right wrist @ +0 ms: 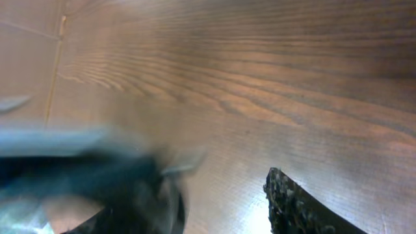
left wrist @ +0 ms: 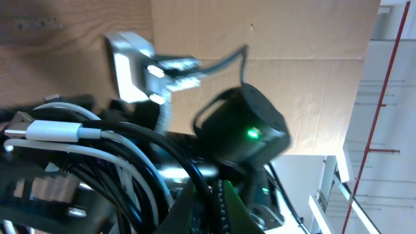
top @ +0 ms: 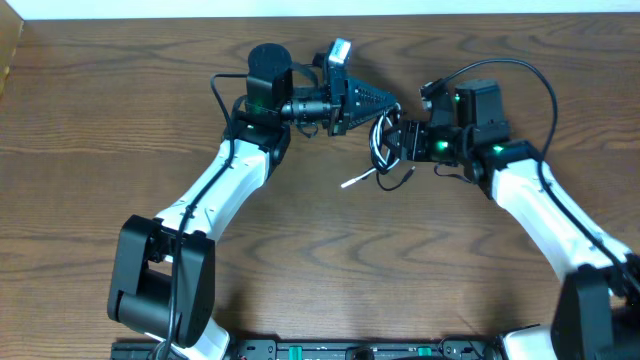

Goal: Untangle cables

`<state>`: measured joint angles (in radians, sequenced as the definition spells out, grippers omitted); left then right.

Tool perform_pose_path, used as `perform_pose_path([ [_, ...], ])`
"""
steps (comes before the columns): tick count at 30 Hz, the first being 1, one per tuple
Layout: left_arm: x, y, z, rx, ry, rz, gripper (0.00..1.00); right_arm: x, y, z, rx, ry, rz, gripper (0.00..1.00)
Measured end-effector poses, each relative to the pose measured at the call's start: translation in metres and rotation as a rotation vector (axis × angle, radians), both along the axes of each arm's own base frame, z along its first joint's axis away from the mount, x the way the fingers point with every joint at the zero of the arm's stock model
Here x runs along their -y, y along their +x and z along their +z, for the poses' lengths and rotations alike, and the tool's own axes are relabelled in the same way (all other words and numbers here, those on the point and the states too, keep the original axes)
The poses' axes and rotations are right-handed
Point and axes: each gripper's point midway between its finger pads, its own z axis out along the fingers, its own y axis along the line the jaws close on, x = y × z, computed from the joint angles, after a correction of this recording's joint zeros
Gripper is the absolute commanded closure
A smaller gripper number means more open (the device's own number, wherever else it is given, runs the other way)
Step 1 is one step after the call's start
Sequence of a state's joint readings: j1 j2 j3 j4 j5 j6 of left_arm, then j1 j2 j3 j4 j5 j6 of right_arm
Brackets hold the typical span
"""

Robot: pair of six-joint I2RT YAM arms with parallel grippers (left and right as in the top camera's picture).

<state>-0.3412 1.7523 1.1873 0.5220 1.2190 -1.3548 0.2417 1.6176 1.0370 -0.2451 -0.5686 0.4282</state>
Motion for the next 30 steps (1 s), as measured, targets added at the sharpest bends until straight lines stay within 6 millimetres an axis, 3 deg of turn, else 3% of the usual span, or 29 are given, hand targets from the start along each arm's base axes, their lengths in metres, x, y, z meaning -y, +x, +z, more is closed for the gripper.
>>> perform_pose_path([
  [1,0.001,0.0,0.0,-0.003,0.001,0.005,0.93,-0.001,0.003,-0.005,-0.003,0.0,0.0,0.58],
  [4,0.001,0.003,-0.001,-0.01,0.003,0.022,0.93,-0.002,0.006,-0.014,-0.016,0.001,-0.002,0.99],
  [9,-0.001,0.013,-0.01,-0.015,0.02,0.066,0.93,0.005,0.001,-0.024,-0.072,-0.035,-0.026,0.99],
  [14,-0.02,0.03,-0.021,0.061,0.053,0.13,0.93,0.026,0.0,-0.028,-0.113,-0.071,-0.07,0.99],
  [16,-0.028,0.034,-0.028,0.079,0.074,0.146,0.93,0.039,0.001,-0.027,-0.114,-0.099,-0.098,0.99],
  [19,-0.055,0.048,-0.045,0.107,0.153,0.209,0.93,0.078,-0.005,-0.04,-0.156,-0.214,-0.193,0.99],
  [21,-0.071,0.049,-0.067,0.059,0.232,0.235,0.93,0.099,-0.009,-0.041,-0.159,-0.29,-0.237,0.99],
  [24,-0.082,0.037,-0.101,0.007,0.354,0.224,0.92,0.113,-0.012,-0.025,-0.091,-0.372,-0.252,0.99],
  [26,-0.08,0.031,-0.109,0.039,0.395,0.201,0.92,0.116,-0.011,-0.009,-0.026,-0.401,-0.246,0.99],
  [30,-0.068,0.029,-0.105,0.159,0.399,0.163,0.68,0.116,-0.016,0.009,0.041,-0.446,-0.221,0.99],
])
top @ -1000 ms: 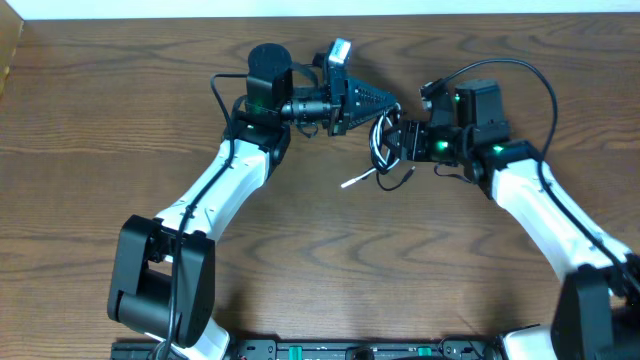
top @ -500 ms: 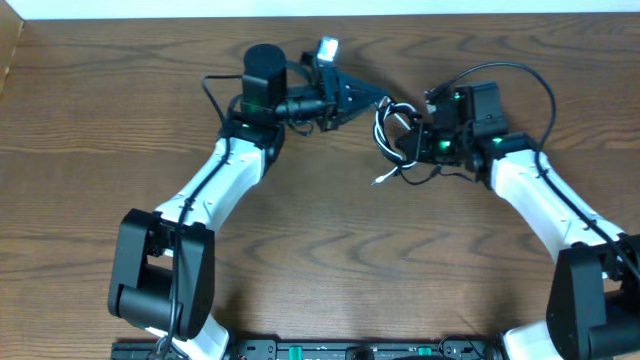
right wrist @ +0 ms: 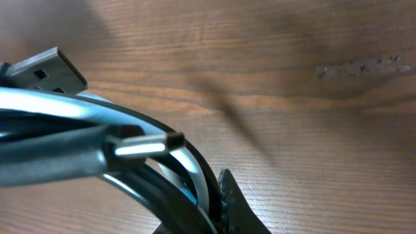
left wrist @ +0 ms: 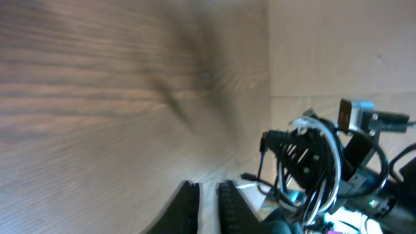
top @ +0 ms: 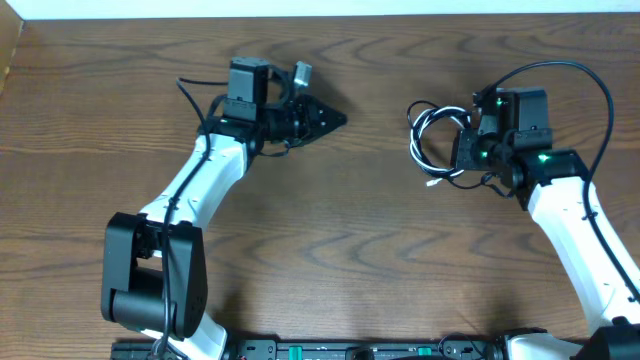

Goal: Untangle cables

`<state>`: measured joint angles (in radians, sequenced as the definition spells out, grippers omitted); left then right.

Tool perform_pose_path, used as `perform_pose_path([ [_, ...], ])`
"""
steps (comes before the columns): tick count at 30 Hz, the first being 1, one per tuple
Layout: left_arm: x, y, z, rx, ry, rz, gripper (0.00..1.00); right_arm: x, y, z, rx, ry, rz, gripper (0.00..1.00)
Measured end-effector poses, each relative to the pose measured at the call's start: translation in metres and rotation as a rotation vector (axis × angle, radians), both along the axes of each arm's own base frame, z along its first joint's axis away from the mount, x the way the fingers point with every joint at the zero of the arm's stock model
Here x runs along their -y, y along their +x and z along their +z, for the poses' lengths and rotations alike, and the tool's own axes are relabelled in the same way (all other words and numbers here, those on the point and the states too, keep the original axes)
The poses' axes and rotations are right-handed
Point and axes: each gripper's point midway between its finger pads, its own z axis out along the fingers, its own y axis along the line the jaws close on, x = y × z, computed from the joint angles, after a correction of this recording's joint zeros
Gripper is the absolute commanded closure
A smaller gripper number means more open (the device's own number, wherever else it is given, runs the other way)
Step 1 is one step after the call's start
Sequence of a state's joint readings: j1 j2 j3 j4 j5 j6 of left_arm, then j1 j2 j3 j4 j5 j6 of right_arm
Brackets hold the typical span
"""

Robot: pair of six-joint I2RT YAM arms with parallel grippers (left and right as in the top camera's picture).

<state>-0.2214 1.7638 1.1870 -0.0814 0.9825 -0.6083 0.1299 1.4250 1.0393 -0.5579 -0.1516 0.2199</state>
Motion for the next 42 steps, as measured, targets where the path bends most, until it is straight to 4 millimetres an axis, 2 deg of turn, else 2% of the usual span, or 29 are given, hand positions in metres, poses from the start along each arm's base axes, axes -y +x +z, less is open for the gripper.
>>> perform_pose_path([
  [2,0.01,0.0,0.008,0.072,-0.014,-0.036,0.53,-0.003,-0.004,-0.003,-0.01,-0.037,0.016,0.99],
  [3,0.014,0.0,0.013,0.108,-0.024,-0.054,0.49,-0.005,-0.006,-0.006,-0.018,-0.061,0.022,0.99],
  [6,0.025,-0.003,0.022,0.156,-0.053,-0.097,0.43,-0.014,-0.01,-0.01,-0.019,-0.131,0.047,0.99],
  [9,0.026,-0.006,0.024,0.156,-0.064,-0.113,0.36,-0.024,-0.013,-0.01,-0.001,-0.208,0.067,0.99],
  [18,0.02,-0.007,0.029,0.188,-0.087,-0.145,0.34,-0.041,-0.021,-0.009,0.032,-0.335,0.119,0.99],
  [25,0.024,-0.02,0.028,0.215,-0.1,-0.219,0.34,-0.045,-0.023,-0.03,-0.017,-0.391,0.167,0.99],
  [30,0.033,-0.037,0.019,0.184,-0.087,-0.273,0.36,-0.048,-0.022,-0.03,-0.012,-0.385,0.177,0.99],
  [33,0.041,-0.045,0.013,0.168,-0.079,-0.303,0.41,-0.05,-0.023,-0.03,-0.014,-0.377,0.182,0.99],
  [35,0.044,-0.048,0.009,0.166,-0.073,-0.315,0.49,-0.051,-0.024,-0.03,-0.017,-0.369,0.188,0.99],
  [38,0.049,-0.053,0.006,0.161,-0.065,-0.332,0.66,-0.054,-0.024,-0.031,-0.021,-0.353,0.188,0.99],
  [40,0.052,-0.056,0.004,0.154,-0.056,-0.34,0.79,-0.055,-0.024,-0.031,-0.021,-0.343,0.19,0.99],
  [41,0.053,-0.059,0.001,0.135,-0.048,-0.34,0.89,-0.056,-0.025,-0.031,-0.023,-0.333,0.189,0.99],
  [42,0.054,-0.061,-0.003,0.121,-0.033,-0.338,0.92,-0.057,-0.025,-0.031,-0.026,-0.327,0.187,0.99],
])
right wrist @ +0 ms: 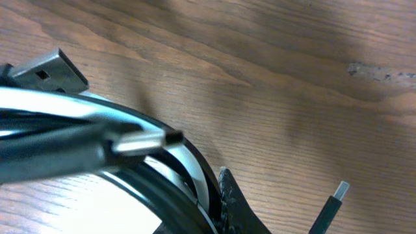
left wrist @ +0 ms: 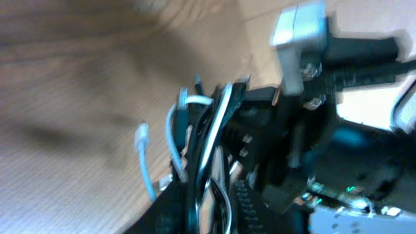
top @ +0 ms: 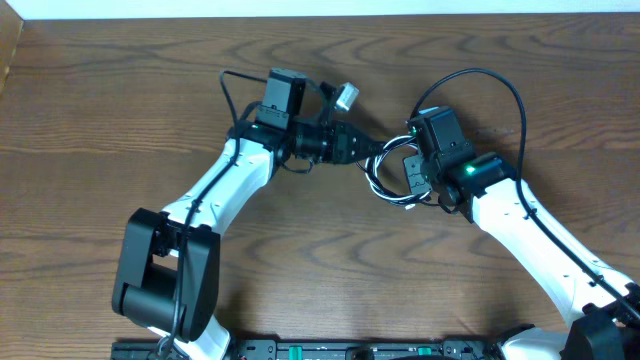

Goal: Untangle cables

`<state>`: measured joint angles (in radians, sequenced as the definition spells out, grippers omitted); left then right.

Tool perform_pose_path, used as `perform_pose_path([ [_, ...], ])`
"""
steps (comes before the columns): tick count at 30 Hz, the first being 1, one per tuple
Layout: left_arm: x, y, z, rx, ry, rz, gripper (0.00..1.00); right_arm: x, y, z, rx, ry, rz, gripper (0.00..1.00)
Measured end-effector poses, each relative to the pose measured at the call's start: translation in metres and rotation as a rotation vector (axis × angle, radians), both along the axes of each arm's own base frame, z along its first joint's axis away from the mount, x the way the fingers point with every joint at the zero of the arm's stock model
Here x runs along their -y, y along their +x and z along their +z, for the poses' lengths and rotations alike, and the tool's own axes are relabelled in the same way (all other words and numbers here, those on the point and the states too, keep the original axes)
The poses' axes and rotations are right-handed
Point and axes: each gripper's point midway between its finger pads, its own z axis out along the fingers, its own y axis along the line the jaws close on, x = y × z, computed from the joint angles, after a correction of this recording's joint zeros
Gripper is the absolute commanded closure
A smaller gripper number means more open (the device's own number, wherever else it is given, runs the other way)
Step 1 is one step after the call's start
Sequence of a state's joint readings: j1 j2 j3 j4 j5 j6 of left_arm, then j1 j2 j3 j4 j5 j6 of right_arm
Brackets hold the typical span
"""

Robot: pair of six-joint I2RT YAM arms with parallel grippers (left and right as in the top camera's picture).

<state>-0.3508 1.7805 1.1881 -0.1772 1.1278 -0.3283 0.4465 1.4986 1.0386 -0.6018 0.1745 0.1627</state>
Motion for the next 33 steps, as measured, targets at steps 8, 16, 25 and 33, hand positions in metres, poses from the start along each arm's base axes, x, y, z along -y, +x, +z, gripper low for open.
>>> perform_pose_path([
  [8,-0.009,-0.003,-0.029,-0.075,0.154,0.074,0.93,0.002,0.0,-0.002,-0.036,0.084,-0.046,0.99],
  [16,-0.012,0.002,-0.035,-0.059,0.193,0.103,0.93,0.007,0.006,0.01,-0.079,0.264,-0.059,0.99],
  [25,-0.016,0.001,-0.042,-0.079,0.229,0.117,0.93,-0.001,0.002,0.031,-0.152,0.56,-0.059,0.99],
  [33,-0.023,-0.001,-0.054,-0.098,0.306,0.147,0.92,0.024,0.009,0.063,-0.133,0.802,-0.075,0.99],
])
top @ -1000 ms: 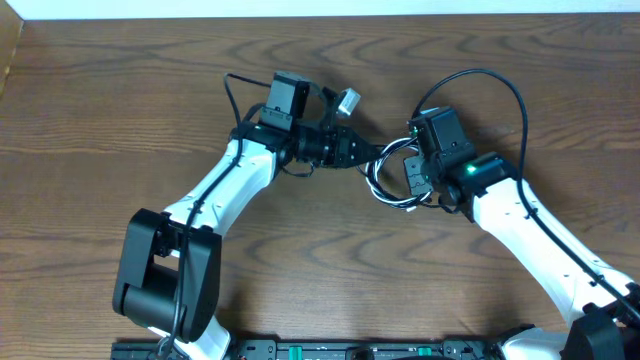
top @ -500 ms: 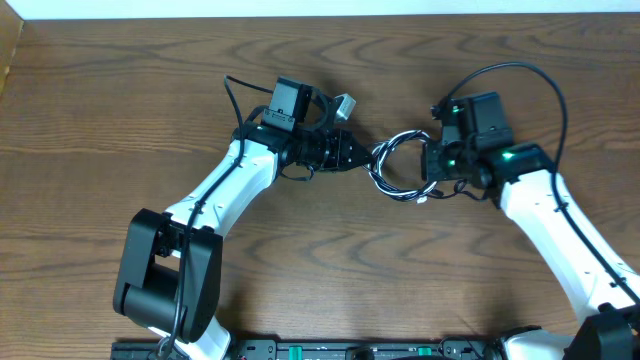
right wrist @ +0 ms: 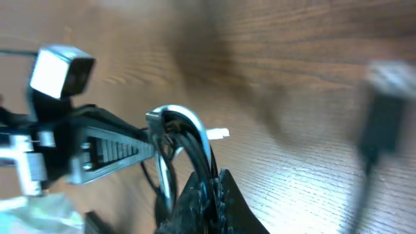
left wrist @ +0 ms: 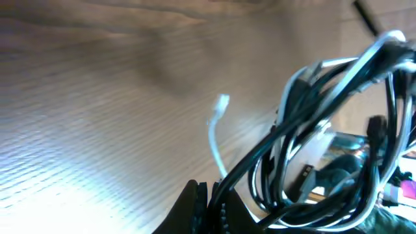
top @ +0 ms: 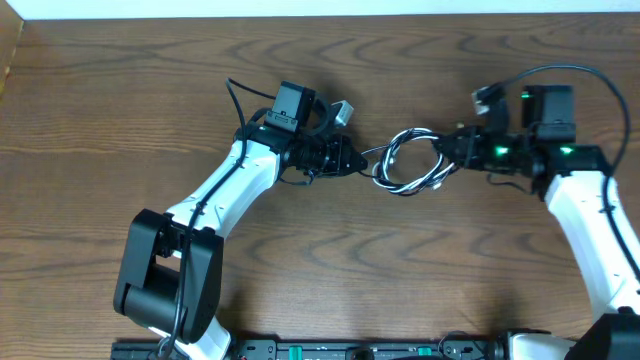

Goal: Untangle cables

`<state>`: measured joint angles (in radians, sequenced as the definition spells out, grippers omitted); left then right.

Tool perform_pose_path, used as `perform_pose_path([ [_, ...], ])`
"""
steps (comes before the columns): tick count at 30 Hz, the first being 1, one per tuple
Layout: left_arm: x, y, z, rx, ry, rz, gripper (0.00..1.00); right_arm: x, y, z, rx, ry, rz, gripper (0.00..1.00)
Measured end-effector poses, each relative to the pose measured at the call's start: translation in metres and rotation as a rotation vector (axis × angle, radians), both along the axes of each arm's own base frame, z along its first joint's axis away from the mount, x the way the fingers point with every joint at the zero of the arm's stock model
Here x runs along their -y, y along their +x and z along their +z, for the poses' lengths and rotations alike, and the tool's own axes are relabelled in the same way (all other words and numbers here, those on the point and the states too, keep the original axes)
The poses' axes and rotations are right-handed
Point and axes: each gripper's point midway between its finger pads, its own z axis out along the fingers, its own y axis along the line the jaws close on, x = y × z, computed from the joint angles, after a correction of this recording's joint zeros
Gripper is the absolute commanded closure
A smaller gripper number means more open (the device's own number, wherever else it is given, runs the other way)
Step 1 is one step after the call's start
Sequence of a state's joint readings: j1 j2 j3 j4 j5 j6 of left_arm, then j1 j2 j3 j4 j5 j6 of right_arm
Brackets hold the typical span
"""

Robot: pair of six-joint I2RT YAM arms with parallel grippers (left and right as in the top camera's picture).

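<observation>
A tangle of black and white cables (top: 408,165) hangs between my two grippers at the middle back of the wooden table (top: 320,270). My left gripper (top: 352,157) is shut on a black strand at the bundle's left end. In the left wrist view the left gripper (left wrist: 211,190) pinches that strand, with the loops (left wrist: 338,130) to its right and a loose white plug (left wrist: 221,101) dangling. My right gripper (top: 447,152) is shut on the bundle's right end. The right wrist view shows the right gripper (right wrist: 218,177) clamping several strands (right wrist: 195,136), and the left gripper's fingers (right wrist: 104,153) beyond them.
A cardboard box edge (top: 8,50) stands at the table's far left. The back edge of the table (top: 320,16) runs just behind both arms. The right arm's own black lead (top: 560,70) arcs above its wrist.
My right gripper has moved to the right and slightly back, away from the left one. The bundle, compact between the two grippers before, is now drawn out wider between them. The left gripper has hardly moved.
First both grippers met at the bundle at the back centre. Then the right one held the whole bundle off to the right while the left stood apart with nothing in it. They were together at the bundle again, and now hold it stretched between them.
</observation>
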<state>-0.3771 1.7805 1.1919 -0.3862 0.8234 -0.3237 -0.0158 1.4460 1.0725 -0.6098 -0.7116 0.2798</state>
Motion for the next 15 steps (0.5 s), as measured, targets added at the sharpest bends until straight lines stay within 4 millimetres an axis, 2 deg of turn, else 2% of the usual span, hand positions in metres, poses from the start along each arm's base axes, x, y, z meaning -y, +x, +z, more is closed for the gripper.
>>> perform_pose_path([
  [5,-0.013,0.008,-0.008,0.008,0.062,0.047,0.92,0.016,0.006,0.01,0.024,0.018,-0.041,0.99],
  [11,-0.03,0.012,-0.022,0.001,0.16,0.099,0.93,0.016,0.006,0.014,0.043,0.017,-0.029,0.99],
  [13,-0.031,0.012,-0.023,0.004,0.167,0.102,0.93,0.015,0.005,0.013,0.045,0.011,-0.025,0.91],
  [15,-0.03,0.012,-0.022,0.006,0.165,0.099,0.93,0.014,0.005,0.012,0.048,-0.003,-0.019,0.77],
])
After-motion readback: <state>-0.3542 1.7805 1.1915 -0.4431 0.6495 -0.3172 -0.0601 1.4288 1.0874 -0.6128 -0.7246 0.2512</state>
